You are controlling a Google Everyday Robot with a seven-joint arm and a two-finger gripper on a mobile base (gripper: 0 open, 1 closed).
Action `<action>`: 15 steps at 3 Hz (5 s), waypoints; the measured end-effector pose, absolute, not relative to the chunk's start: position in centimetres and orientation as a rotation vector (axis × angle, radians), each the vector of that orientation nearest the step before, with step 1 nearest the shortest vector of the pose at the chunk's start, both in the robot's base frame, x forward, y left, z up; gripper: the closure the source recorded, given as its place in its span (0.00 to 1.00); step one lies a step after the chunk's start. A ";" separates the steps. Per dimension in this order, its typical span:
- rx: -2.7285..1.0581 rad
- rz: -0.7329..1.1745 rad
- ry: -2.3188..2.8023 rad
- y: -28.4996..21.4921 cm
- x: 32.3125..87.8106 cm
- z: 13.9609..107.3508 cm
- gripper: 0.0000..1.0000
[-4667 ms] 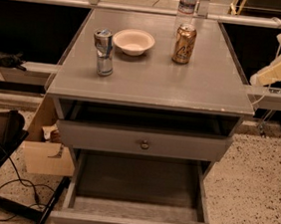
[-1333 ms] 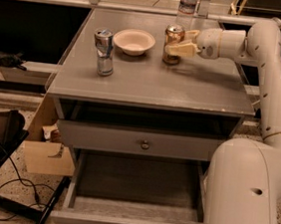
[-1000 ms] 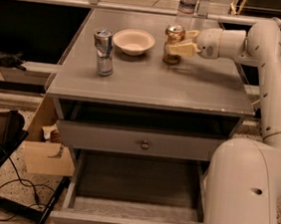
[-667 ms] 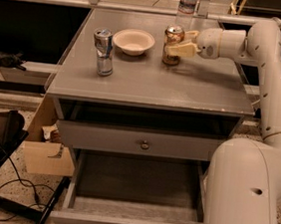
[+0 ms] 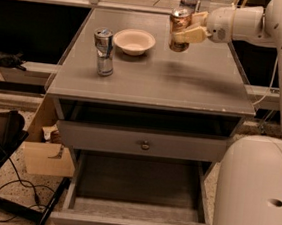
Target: Place orange can into middle drawer
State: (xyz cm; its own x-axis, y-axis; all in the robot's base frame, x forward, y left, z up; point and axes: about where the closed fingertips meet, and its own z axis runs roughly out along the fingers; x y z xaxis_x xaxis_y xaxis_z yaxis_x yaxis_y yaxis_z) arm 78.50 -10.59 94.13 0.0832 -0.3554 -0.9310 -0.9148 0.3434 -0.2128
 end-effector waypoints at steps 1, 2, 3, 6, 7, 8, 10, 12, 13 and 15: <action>-1.218 0.539 1.418 -12.4 74.8 100.1 1.00; -1.173 0.396 1.315 -15.3 68.4 107.9 1.00; -1.151 0.268 1.211 -14.7 60.8 114.8 1.00; -1.050 0.440 1.504 -20.5 48.3 95.8 1.00; -1.002 0.519 1.586 -22.0 45.9 87.1 1.00; -1.002 0.520 1.586 -22.0 45.9 87.1 1.00; -1.003 0.755 1.634 -16.5 42.6 75.0 1.00; -1.082 0.971 1.586 -7.6 41.6 63.3 1.00; -1.099 1.020 1.563 -4.4 42.4 60.2 1.00; -1.120 1.021 1.572 -3.8 43.0 59.4 1.00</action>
Offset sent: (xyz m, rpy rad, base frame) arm -0.2376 -0.0108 0.0262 -0.0806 -0.0836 -0.0570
